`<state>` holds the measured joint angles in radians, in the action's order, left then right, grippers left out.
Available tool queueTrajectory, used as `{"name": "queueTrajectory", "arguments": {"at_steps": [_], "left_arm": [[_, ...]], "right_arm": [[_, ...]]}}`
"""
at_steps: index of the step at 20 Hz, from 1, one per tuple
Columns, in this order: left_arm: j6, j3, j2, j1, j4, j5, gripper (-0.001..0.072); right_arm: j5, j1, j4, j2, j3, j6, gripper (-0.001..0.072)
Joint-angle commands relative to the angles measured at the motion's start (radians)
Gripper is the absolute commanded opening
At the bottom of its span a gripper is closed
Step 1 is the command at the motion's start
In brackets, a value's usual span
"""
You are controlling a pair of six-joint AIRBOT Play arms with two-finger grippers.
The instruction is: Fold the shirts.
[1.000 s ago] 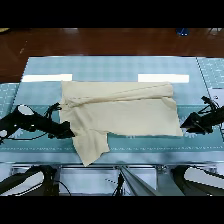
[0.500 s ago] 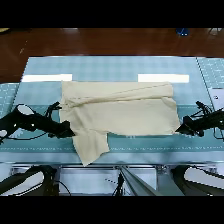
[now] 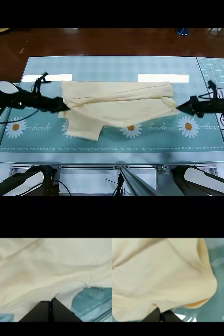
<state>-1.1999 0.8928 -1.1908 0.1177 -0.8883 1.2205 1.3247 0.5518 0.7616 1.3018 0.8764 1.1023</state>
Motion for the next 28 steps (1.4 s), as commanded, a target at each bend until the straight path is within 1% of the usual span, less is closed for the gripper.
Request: {"name": "queueTrajectory", "arguments": {"at_steps": [1,2,5,6,9,11,14,16,17,18,19,21,22,25,26,27,28], "left_arm": [[-0.017,0.177,0.005,0.001,0.0,-0.096,0.0022],[-0.022,0.198,-0.001,0.001,0.0,-0.142,0.0022],[-0.072,0.227,-0.048,0.002,0.0,-0.273,0.0022],[-0.085,0.236,-0.075,0.001,0.001,-0.291,0.0022],[-0.083,0.27,-0.193,0.001,0.077,-0.286,0.0023],[-0.083,0.302,-0.27,0.001,0.089,-0.285,0.0022],[-0.084,0.365,-0.366,0.0,0.089,-0.283,0.0023],[-0.084,0.414,-0.425,0.0,0.089,-0.269,0.0024],[-0.084,0.427,-0.447,0.001,0.089,-0.266,0.0025],[-0.084,0.432,-0.464,0.001,0.089,-0.266,0.0042],[-0.084,0.432,-0.478,0.002,0.089,-0.258,0.0089],[-0.084,0.432,-0.499,0.007,0.087,-0.221,0.028],[-0.084,0.432,-0.501,0.013,0.083,-0.2,0.0339],[-0.084,0.438,-0.498,0.051,0.081,-0.119,0.0339],[-0.084,0.441,-0.498,0.067,0.081,-0.078,0.0339],[-0.084,0.445,-0.498,0.08,0.081,-0.042,0.0339],[-0.084,0.451,-0.498,0.092,0.081,-0.006,0.0339]], "right_arm": [[-0.101,-0.083,-0.091,-0.025,0.14,0.038,0.0018],[-0.185,-0.125,-0.09,-0.025,0.164,0.05,0.0018],[-0.491,-0.2,-0.089,-0.021,0.181,0.103,0.0018],[-0.555,-0.203,-0.091,-0.012,0.181,0.113,0.0018],[-0.582,-0.204,-0.095,0.048,0.181,0.109,0.0018],[-0.598,-0.227,-0.093,0.09,0.181,0.081,0.0018],[-0.69,-0.284,-0.093,0.143,0.181,0.07,0.0019],[-0.742,-0.316,-0.062,0.168,0.181,0.064,0.0019],[-0.758,-0.329,-0.018,0.175,0.181,0.063,0.0019],[-0.764,-0.339,0.033,0.178,0.181,0.063,0.0019],[-0.761,-0.344,0.088,0.179,0.181,0.065,0.0019],[-0.753,-0.341,0.185,0.179,0.181,0.1,0.0019],[-0.742,-0.335,0.22,0.179,0.181,0.12,0.0019],[-0.676,-0.328,0.326,0.179,0.181,0.136,0.002],[-0.662,-0.328,0.348,0.179,0.181,0.136,0.0121],[-0.654,-0.328,0.356,0.178,0.181,0.135,0.0363],[-0.642,-0.328,0.364,0.175,0.182,0.135,0.0501]]}}
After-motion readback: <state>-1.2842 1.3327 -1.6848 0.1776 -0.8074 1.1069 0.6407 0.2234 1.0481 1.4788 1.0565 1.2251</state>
